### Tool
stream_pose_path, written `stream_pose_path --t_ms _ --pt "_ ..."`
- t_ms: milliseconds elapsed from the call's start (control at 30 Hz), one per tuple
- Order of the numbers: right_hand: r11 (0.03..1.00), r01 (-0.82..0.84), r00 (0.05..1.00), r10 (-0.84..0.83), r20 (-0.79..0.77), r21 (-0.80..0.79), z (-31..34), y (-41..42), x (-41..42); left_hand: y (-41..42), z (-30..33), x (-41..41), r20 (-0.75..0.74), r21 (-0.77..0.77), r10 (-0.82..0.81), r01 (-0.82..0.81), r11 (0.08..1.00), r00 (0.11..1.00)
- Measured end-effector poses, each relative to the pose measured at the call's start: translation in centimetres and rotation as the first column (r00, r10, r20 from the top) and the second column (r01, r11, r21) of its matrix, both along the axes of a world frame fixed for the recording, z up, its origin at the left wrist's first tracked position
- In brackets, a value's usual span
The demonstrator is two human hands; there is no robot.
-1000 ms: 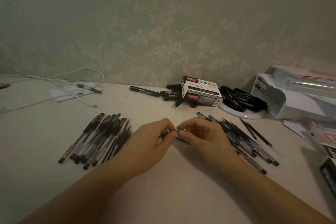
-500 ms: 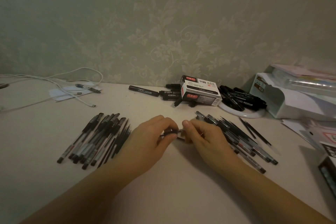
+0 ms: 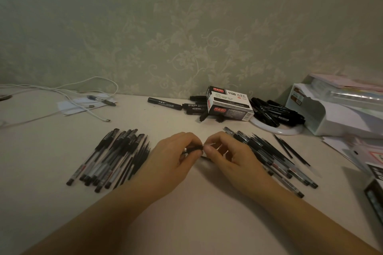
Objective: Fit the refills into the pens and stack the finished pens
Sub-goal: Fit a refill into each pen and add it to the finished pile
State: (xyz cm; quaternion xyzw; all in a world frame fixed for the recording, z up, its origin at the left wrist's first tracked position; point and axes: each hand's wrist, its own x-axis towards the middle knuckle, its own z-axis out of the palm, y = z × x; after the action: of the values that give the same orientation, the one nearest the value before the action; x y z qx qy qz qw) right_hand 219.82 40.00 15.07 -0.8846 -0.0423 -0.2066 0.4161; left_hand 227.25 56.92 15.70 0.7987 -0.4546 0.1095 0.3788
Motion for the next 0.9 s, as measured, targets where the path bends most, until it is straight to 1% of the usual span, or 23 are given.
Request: stream_pose_path --t_ms 67,200,333,400,500,600,700,767,833,867,900 --pt "0.999 -0.026 1.0 0.026 0.015 -0.028 -0.1 0.0 0.0 0.0 0.1 -0.1 0.009 0.02 0.006 -0.006 1.0 1.0" --pt "0.999 -0.04 0.999 0.041 0.032 -0.008 0.0 0.0 -0.2 0.0 0.4 -0.2 0.056 0.044 -0.01 0.007 0.999 0.998" --pt "0.998 -0.052 0.998 0.053 0.026 -0.022 0.0 0.1 -0.1 0.2 0.4 -0.1 0.013 0.03 -0.049 0.049 0.998 0.999" --pt "0.998 -0.06 0.998 0.061 0.035 -0.025 0.2 0.1 -0.1 0.2 0.4 0.1 0.037 0.022 -0.047 0.046 0.999 0.998" --pt "0.997 -0.066 0.998 0.066 0.021 0.031 0.4 -0.2 -0.2 0.1 0.6 0.1 0.081 0.001 -0.036 0.036 0.999 0.996" --pt "0.996 -0.056 0.998 0.056 -0.001 0.067 0.4 -0.3 -0.1 0.0 0.8 0.0 0.112 -0.015 -0.025 0.026 1.0 0.993" --pt "0.998 0.007 1.0 -0.006 -0.016 0.063 0.1 0.1 0.0 0.0 0.7 -0.1 0.131 -0.024 0.018 -0.015 1.0 0.991" --pt "0.996 0.083 0.996 -0.083 -0.028 -0.011 -0.2 -0.1 0.1 0.0 0.5 0.1 0.117 -0.022 0.079 -0.077 0.997 0.99" --pt "0.966 0.166 0.985 -0.173 -0.019 -0.199 -0.7 -0.7 0.4 0.3 0.2 0.5 0.089 -0.011 0.144 -0.144 0.99 0.986" --pt "0.941 0.181 0.98 -0.196 -0.027 -0.288 -0.9 -1.0 0.5 0.5 0.1 0.8 0.075 -0.004 0.169 -0.169 0.986 0.983" --pt "0.923 0.174 0.979 -0.201 -0.044 -0.342 -1.0 -1.1 0.6 0.6 0.0 1.0 0.059 0.002 0.188 -0.189 0.982 0.98"
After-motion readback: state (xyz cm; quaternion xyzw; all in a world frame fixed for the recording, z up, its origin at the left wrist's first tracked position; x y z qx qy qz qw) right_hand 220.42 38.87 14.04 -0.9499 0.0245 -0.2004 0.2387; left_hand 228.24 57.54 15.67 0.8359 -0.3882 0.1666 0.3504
